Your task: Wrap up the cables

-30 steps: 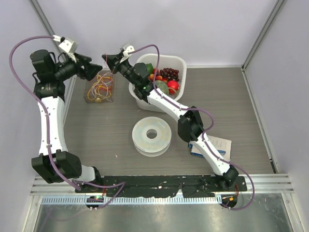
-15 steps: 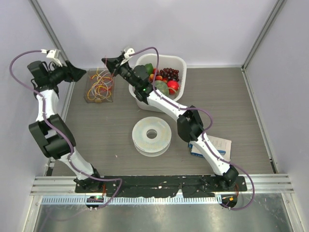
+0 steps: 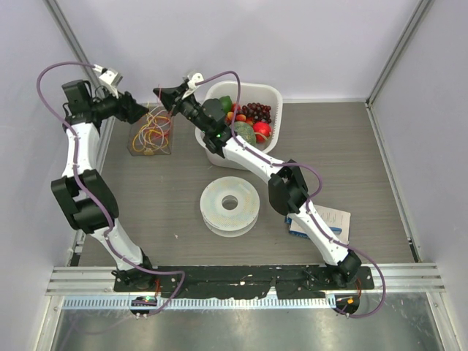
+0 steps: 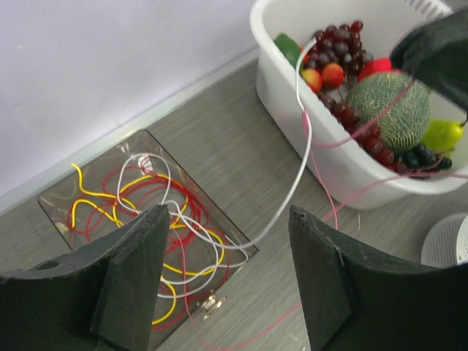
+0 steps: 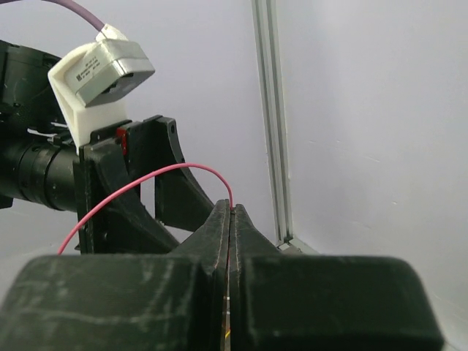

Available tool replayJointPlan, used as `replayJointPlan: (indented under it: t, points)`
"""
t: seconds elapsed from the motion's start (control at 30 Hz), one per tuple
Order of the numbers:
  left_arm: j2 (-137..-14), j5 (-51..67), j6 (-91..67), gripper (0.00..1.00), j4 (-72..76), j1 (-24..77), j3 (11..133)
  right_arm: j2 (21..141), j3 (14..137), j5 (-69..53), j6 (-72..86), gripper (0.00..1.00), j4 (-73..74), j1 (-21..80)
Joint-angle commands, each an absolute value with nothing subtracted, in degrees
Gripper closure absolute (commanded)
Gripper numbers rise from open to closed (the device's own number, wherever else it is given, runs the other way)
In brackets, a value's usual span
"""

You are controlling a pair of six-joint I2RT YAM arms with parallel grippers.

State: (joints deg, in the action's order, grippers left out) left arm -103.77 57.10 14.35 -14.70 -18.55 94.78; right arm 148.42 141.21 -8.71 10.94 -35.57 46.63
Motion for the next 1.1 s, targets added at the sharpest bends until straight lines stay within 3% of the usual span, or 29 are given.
replayJointPlan:
  t: [0.0,0.33,0.5,0.57,0.77,1.07]
  points:
    - [-103.5,58.5,27.9,0.31,-27.1,-17.3,98.1,143.6,142.3,-8.6,10.7,0.99,-38.8,46.5]
    - [-105.1,53.4,32.3,0.37,-26.9,-13.7,97.3,143.4,142.0,-8.6,11.4,1.0,-38.8,46.4]
    - [-106.1,52.6,31.1,0.77,-26.8,-13.5,98.5,142.8,141.0,-7.2,10.7,0.99,-39.4,46.2]
    - [-105.4,52.9,30.9,1.0,-27.1,-14.8,97.5,142.5,140.5,-5.9,10.5,1.0,-39.5,45.9]
    - [-101.3,58.6,26.4,1.0,-20.0,-23.2,87.5,141.0,137.5,2.3,8.0,0.99,-39.9,44.4]
    - [-103.8,62.5,25.8,1.0,-19.8,-27.0,88.9,140.0,137.0,7.8,7.9,0.99,-39.3,42.1]
